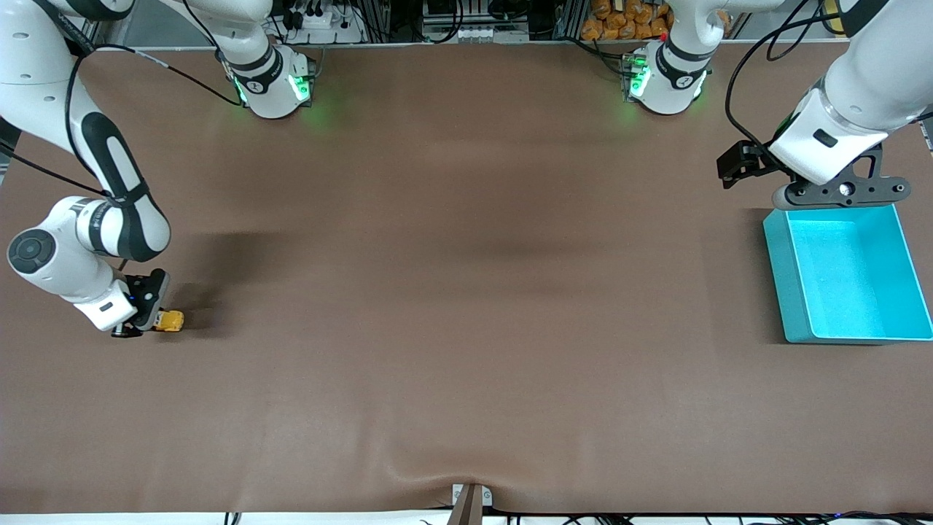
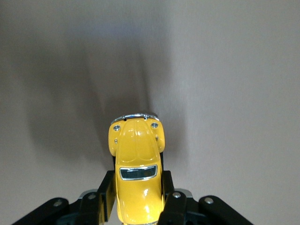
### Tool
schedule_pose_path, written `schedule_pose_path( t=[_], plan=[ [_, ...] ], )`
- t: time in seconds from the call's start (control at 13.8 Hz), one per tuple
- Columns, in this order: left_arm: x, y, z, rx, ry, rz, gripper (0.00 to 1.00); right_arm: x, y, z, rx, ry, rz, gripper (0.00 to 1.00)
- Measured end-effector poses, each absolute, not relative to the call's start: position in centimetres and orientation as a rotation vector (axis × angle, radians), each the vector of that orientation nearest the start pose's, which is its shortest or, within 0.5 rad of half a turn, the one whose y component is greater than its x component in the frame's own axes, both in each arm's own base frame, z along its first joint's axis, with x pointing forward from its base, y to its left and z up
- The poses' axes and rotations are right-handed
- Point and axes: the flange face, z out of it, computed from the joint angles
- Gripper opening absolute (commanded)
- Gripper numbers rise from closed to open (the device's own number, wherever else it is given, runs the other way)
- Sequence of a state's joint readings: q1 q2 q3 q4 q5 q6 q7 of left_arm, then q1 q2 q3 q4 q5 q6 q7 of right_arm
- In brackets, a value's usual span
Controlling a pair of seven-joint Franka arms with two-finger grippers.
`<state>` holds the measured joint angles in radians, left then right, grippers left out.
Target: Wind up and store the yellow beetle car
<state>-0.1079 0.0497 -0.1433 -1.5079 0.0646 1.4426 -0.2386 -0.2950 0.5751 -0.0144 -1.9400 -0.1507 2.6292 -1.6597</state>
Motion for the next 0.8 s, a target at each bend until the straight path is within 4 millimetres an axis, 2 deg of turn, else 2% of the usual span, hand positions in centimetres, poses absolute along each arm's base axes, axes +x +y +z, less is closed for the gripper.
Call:
schedule_pose_path(
  t=[0.8],
  plan=[
    [54.1, -12.9, 61.6, -3.055, 0.012, 0.149, 1.0, 56.4, -29.7, 19.4, -2.406, -2.249, 0.051, 0.23]
  ],
)
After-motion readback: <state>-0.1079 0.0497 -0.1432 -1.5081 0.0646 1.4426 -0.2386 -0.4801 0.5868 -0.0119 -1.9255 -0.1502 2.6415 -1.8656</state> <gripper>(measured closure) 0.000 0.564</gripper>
